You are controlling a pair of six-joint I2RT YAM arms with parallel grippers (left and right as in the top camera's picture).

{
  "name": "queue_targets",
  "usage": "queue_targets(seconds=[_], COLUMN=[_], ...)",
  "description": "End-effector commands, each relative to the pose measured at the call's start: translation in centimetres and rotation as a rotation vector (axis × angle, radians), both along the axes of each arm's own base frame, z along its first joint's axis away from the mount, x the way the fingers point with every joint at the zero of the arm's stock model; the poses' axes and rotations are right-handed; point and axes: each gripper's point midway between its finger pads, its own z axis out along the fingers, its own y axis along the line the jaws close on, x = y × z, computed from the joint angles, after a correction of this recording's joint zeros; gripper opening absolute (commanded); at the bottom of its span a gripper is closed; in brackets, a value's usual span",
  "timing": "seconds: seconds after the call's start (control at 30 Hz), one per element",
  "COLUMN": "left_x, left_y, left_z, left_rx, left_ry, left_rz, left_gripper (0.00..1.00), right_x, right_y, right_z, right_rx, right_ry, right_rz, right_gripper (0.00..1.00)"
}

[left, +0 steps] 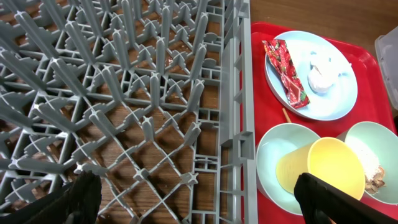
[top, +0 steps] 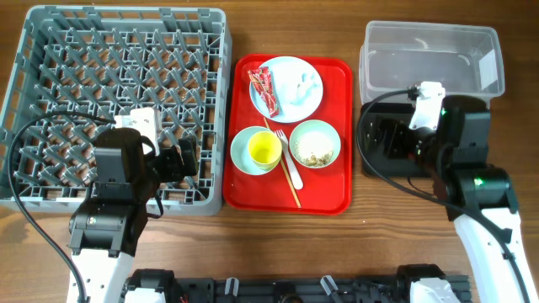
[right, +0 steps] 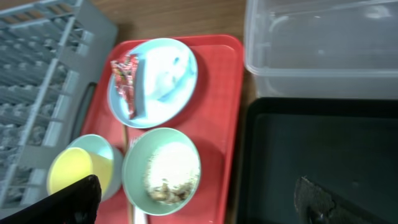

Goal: Sort waste into correct bins and load items into the dishwasher rack
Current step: 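Reach the right gripper to the plate and grasp the white tissue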

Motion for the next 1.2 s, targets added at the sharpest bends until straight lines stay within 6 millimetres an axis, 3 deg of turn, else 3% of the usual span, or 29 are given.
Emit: queue_targets(seconds=[0.0,0.17,0.43,0.67,0.77,1.03,1.17], left_x=[0.2,0.0,0.0,0.0,0.0,0.0,0.0], left_y=[0.2,0.3,0.3,0.3,0.3,0.2,0.2], left_z=[1.2,1.0,1.0,1.0,1.0,1.0,1.0], left_rx=[0.0,0.001,0.001,0.001,0.001,0.0,0.0], left_ry=[-0.033,-0.02,-0.02,-0.021,-0.021,-0.021,-0.021], left_rz=[0.011,0.011,0.011,0.011,0.011,0.011,0.011], left_gripper=[1.0,1.0,1.0,1.0,1.0,1.0,1.0], right_x=[0.0,0.8,1.5,3.5,4.7,8.7,10.6], right_y=[1.3,0.4,0.5,4.0,5.8,9.3,10.5], right_z=[0.5,0.7,0.5,3.6,3.9,3.5,0.6], right_rx=[0.065,-0.024,-0.005,0.007,-0.012,-0.091,-0.084], right_ry=[0.013,-0.037,-0.026,-0.067,-0.058,-0.03,0.018], right_rz=[0.05,0.058,0.044,0.117,0.152,0.147,0.084], right_gripper=[1.0,1.0,1.0,1.0,0.99,1.0,0.99])
